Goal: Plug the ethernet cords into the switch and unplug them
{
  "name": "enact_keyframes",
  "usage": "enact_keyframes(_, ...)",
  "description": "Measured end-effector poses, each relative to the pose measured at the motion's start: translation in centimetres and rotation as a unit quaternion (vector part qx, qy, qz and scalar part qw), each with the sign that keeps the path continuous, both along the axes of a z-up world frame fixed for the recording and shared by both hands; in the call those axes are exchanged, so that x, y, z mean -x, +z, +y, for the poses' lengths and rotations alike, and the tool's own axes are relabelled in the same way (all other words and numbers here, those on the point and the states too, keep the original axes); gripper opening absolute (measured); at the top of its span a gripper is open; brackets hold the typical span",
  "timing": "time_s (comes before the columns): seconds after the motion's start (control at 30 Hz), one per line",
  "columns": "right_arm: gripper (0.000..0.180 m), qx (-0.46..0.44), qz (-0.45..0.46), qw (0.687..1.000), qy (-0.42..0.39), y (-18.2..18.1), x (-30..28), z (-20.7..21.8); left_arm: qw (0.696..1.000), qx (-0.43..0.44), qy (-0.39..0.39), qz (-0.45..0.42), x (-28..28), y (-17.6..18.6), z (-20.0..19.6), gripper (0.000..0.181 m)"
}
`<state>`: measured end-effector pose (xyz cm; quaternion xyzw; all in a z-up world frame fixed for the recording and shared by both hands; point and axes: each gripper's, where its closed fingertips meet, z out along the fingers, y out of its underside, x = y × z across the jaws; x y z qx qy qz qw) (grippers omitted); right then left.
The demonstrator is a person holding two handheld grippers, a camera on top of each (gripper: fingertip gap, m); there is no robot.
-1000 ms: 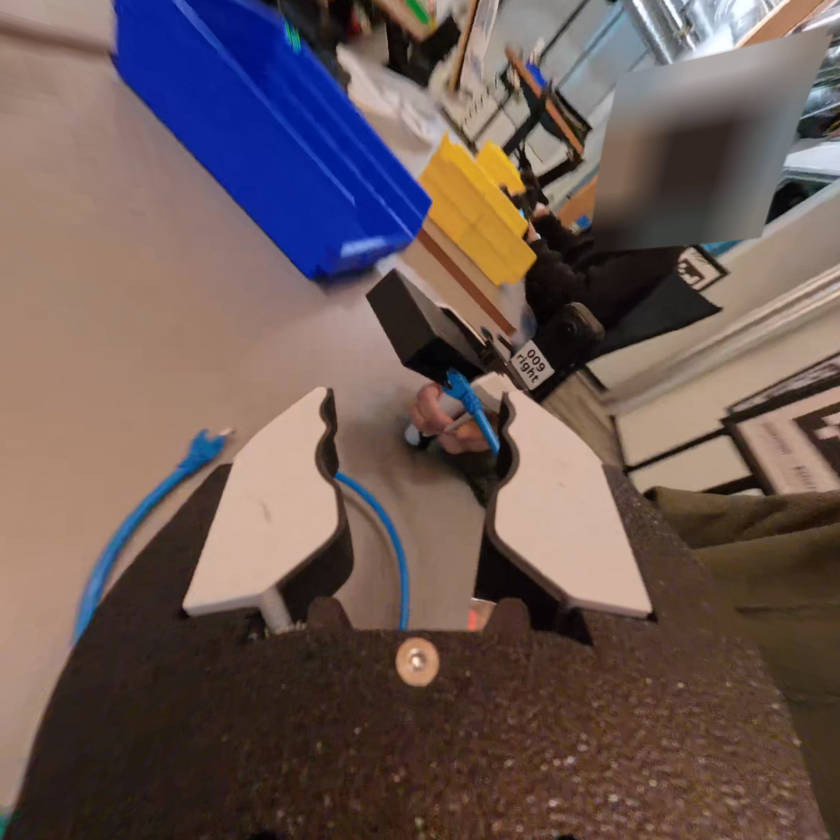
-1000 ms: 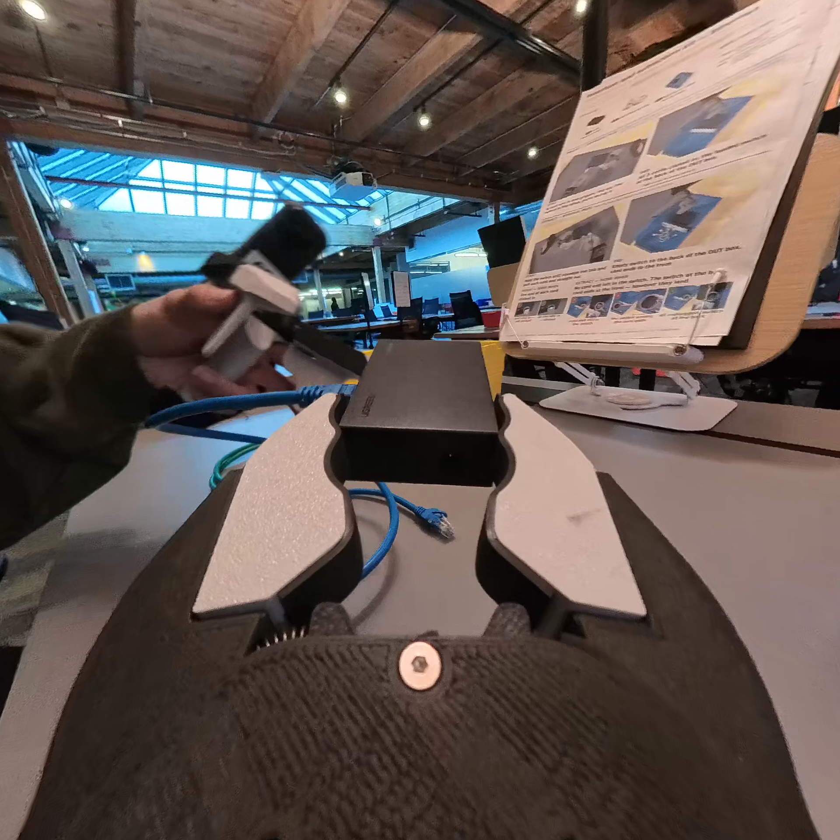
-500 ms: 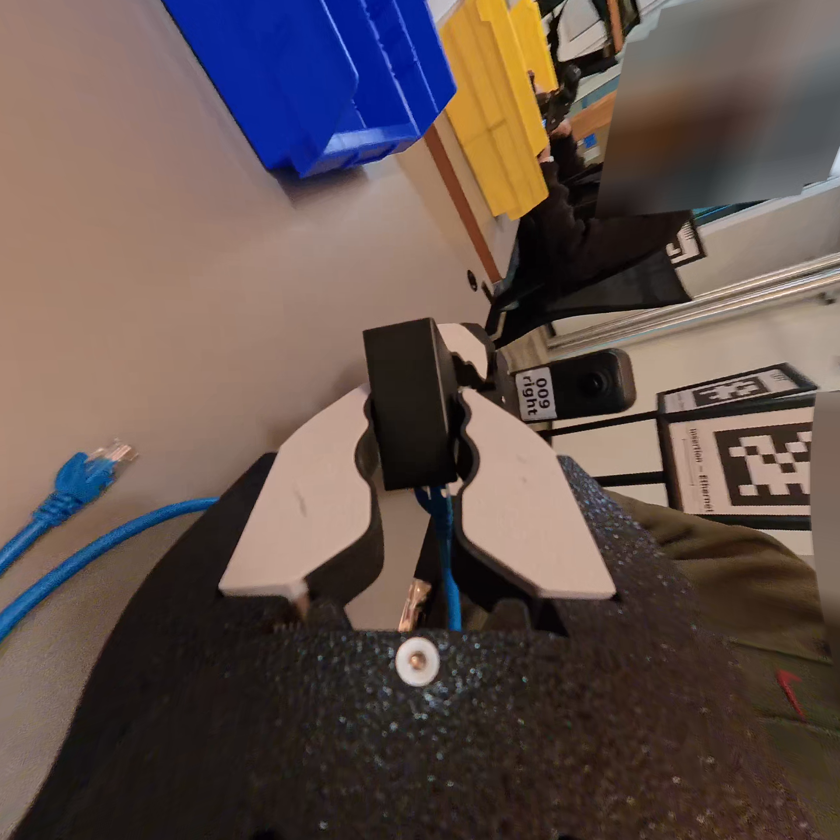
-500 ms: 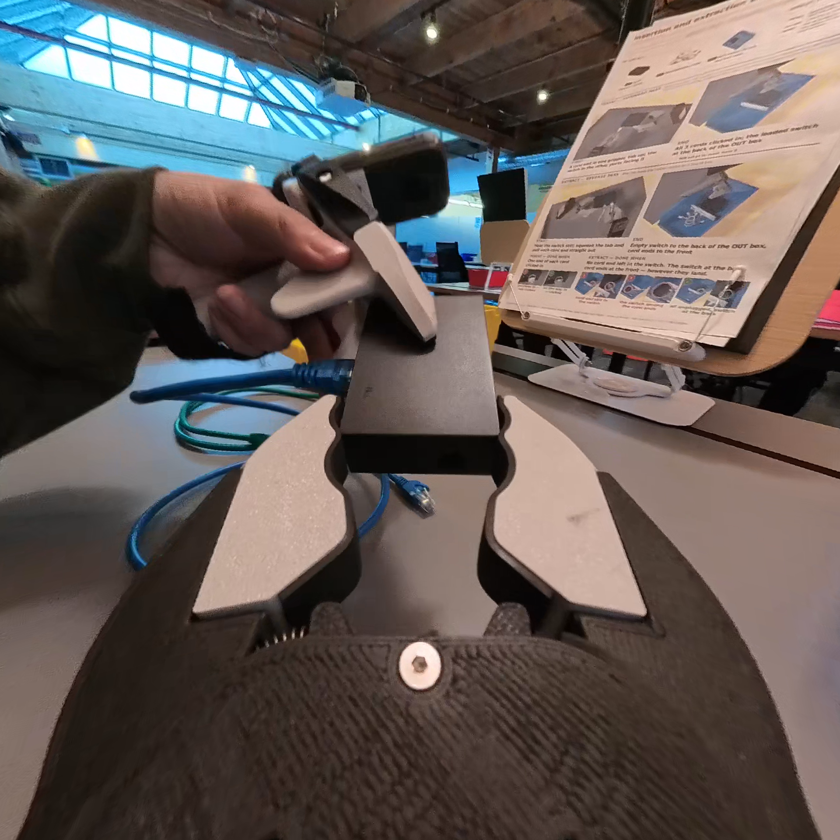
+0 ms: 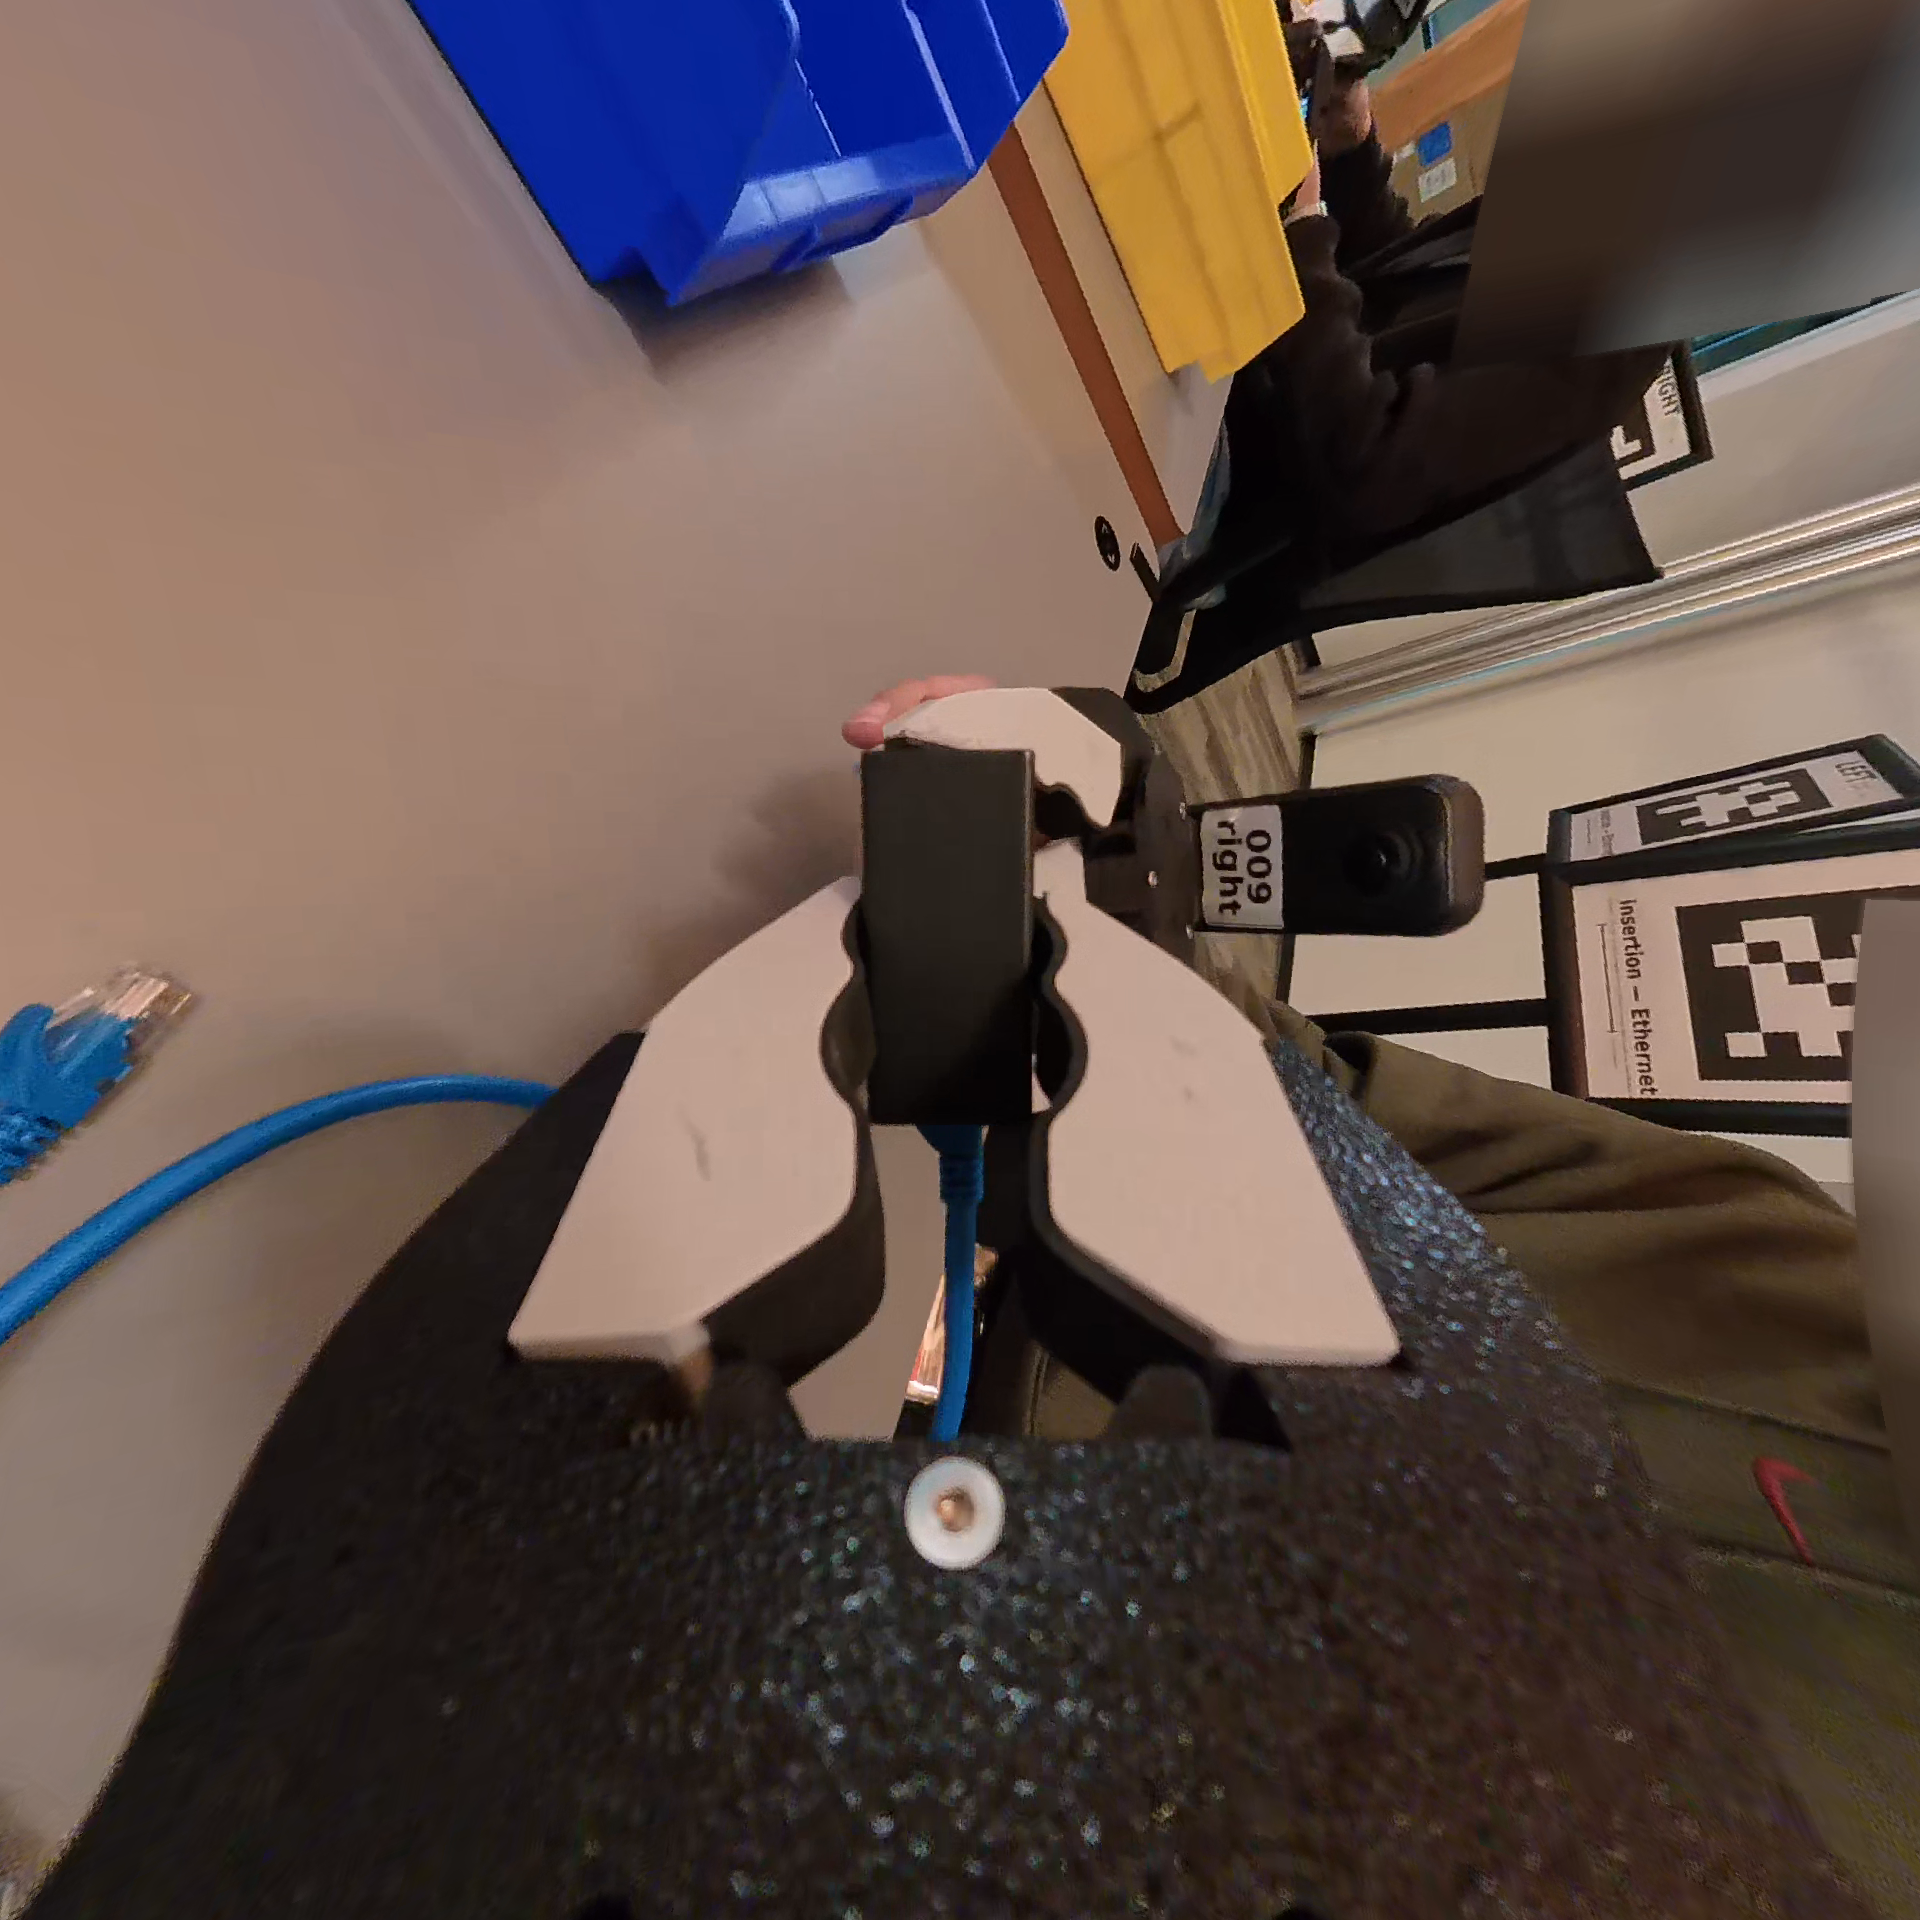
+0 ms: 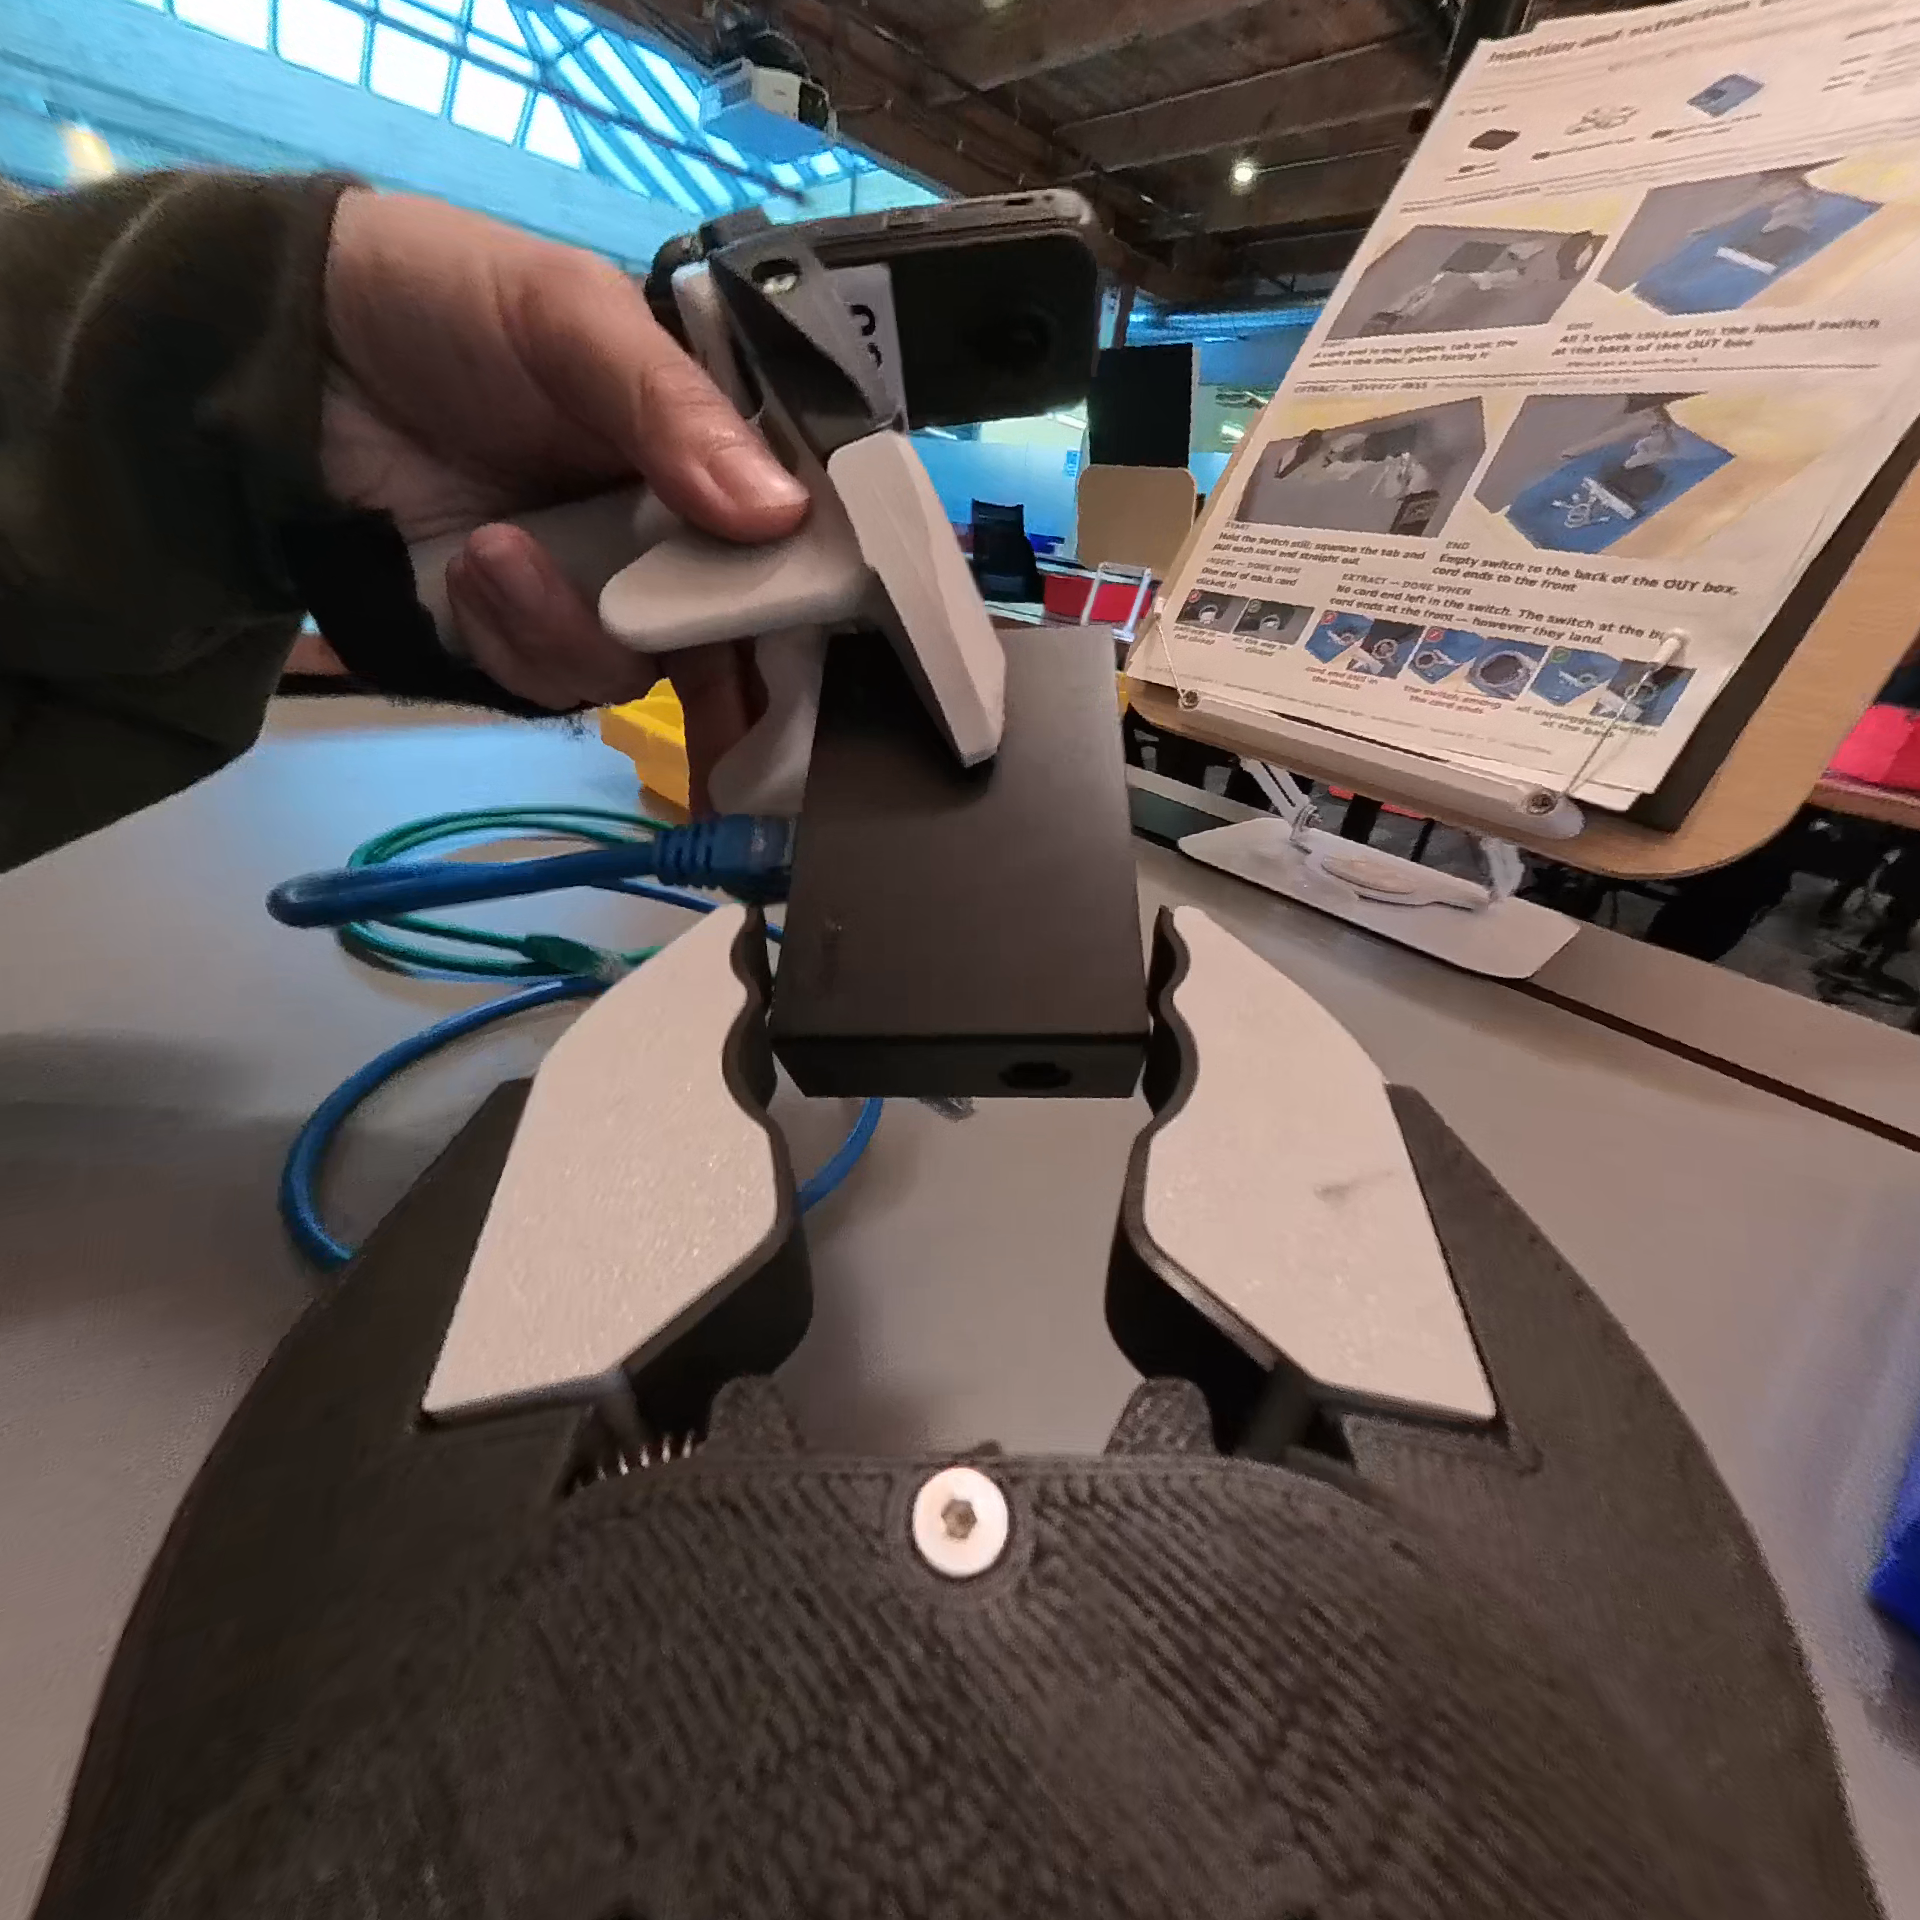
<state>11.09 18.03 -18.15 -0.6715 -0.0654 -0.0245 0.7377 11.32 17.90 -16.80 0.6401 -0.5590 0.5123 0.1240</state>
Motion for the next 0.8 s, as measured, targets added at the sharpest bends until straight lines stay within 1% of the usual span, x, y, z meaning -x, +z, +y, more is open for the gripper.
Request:
enact_keyframes(0.07, 0.07, 0.009, -0.019, 1.0, -0.006, -0.3, 0.1, 0.2, 1.0, -0.002, 0.0, 0.003, 0.1, 0.0, 0.1, 0.027)
enact_keyframes(0.37, 0.07, 0.016, -0.031, 0.999, -0.024, -0.5, 0.0, 0.3, 1.0, -0.017, -0.001, 0.006, 0.1, 0.0, 0.2, 0.026)
enact_keyframes(0.47, 0.077, 0.021, -0.032, 0.999, -0.018, -0.6, 0.1, 0.4, 1.0, -0.006, -0.016, 0.01, 0.3, -0.1, -0.5, 0.026)
enact_keyframes(0.53, 0.075, 0.028, -0.04, 0.999, -0.022, -0.8, 0.2, 0.6, 1.0, 0.002, -0.026, 0.011, 0.3, -0.1, -1.2, 0.026)
enact_keyframes(0.8, 0.074, 0.027, -0.034, 0.999, -0.028, -0.8, -0.1, 0.6, 1.0, -0.006, -0.019, 0.007, 0.0, 0.0, -1.1, 0.026)
